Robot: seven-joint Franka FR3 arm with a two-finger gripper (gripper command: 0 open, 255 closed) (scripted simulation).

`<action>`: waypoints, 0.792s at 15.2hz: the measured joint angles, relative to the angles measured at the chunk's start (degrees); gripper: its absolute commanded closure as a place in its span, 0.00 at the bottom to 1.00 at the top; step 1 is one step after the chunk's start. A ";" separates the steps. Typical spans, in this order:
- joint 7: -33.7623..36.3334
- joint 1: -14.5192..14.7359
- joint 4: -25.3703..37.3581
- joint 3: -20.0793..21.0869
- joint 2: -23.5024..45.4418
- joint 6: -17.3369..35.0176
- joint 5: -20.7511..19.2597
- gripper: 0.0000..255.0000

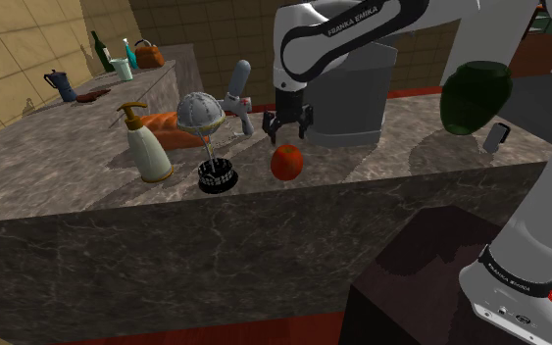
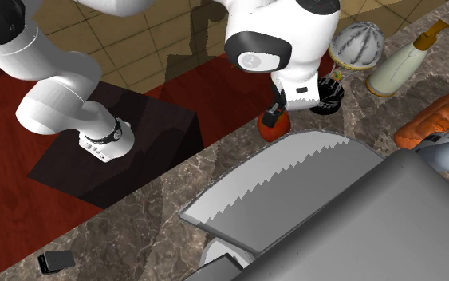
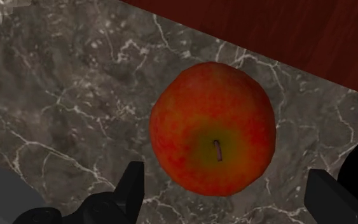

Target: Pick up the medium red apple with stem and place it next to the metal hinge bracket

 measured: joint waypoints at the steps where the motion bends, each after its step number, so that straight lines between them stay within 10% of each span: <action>1: 0.02 0.01 -0.32 -0.02 0.41 0.73 -0.12 0.00; 8: 0.21 0.12 -1.13 0.03 0.78 1.92 -0.24 0.00; 9: 0.21 0.12 -1.13 0.03 0.78 1.92 -0.24 1.00; 12: 0.21 0.07 -1.05 -0.03 0.68 1.94 -0.28 1.00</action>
